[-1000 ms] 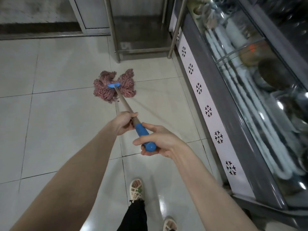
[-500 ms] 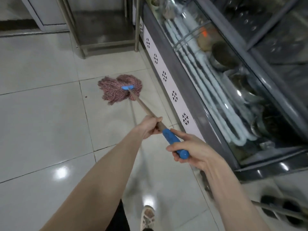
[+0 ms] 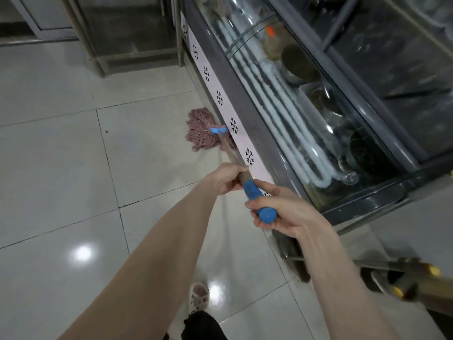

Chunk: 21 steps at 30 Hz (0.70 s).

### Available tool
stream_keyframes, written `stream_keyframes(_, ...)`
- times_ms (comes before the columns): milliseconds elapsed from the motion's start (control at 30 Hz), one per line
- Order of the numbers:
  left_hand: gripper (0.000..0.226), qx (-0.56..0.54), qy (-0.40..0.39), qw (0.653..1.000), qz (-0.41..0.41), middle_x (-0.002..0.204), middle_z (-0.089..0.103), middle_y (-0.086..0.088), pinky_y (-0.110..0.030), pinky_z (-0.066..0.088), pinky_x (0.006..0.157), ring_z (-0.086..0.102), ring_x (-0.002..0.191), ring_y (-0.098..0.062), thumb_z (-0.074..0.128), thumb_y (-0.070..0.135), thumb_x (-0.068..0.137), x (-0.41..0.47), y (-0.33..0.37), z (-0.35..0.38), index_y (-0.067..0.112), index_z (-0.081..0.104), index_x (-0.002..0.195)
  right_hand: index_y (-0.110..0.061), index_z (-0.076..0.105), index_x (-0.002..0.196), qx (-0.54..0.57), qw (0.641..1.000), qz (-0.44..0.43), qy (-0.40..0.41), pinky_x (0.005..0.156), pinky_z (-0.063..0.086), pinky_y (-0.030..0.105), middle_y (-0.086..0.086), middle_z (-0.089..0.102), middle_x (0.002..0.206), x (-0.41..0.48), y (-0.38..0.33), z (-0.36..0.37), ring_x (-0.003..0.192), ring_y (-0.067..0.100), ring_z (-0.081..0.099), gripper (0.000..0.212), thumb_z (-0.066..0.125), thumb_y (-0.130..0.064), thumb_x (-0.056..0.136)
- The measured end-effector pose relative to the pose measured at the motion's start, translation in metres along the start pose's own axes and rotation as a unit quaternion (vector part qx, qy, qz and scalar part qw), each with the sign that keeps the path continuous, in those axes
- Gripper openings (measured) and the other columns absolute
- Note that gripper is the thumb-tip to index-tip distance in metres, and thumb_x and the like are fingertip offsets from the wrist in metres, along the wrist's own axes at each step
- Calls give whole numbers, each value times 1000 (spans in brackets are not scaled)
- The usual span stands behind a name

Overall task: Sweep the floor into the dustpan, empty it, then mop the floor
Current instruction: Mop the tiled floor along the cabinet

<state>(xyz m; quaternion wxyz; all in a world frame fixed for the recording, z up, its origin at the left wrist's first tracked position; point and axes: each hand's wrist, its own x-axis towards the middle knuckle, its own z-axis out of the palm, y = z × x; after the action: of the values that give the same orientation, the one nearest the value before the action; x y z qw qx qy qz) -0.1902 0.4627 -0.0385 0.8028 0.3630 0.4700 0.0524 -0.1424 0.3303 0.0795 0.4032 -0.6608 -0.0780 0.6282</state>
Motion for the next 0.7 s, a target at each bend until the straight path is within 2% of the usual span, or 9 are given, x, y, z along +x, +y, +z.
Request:
stream_keyframes(100, 14, -4, 9, 1000, -9, 73, 47, -4, -23, 53, 51, 53, 69, -16, 54, 13, 96, -10, -16, -26, 9, 49, 84, -20, 40, 142, -6, 1000, 14, -27, 44, 48, 25, 13, 61, 69, -1, 18, 16, 51, 20, 55, 76, 64, 14, 78)
stream_keyframes(233, 14, -11, 36, 999, 1, 72, 48, -5, -23, 53, 52, 52, 65, -15, 53, 14, 97, -38, -37, -64, 9, 49, 84, -21, 37, 144, -43, 997, 23, -67, 48, 51, 28, 15, 61, 74, -7, 40, 47, 52, 21, 58, 80, 66, 12, 77)
stream_keyframes(433, 17, -28, 85, 996, 13, 71, 47, -6, -18, 48, 43, 50, 60, -14, 52, 15, 97, -108, -79, -139, 8, 49, 83, -20, 28, 150, -85, 987, 30, -130, 56, 54, 34, 16, 63, 80, -29, 86, 121, 51, 22, 61, 88, 68, 9, 77)
stream_keyframes(600, 18, -78, 124, 989, 19, 70, 46, -7, -19, 47, 41, 55, 39, -8, 49, 12, 98, -179, -123, -194, 7, 46, 81, -18, 27, 151, -112, 976, 38, -180, 50, 53, 30, 11, 61, 82, -49, 131, 176, 47, 20, 59, 86, 66, 10, 79)
stream_keyframes(700, 19, -104, 163, 981, 21, 70, 44, -7, -18, 48, 41, 54, 48, -12, 48, 12, 98, -221, -159, -232, 7, 47, 80, -19, 26, 150, -140, 963, 54, -223, 51, 55, 30, 11, 61, 83, -61, 166, 215, 47, 20, 60, 87, 66, 10, 79)
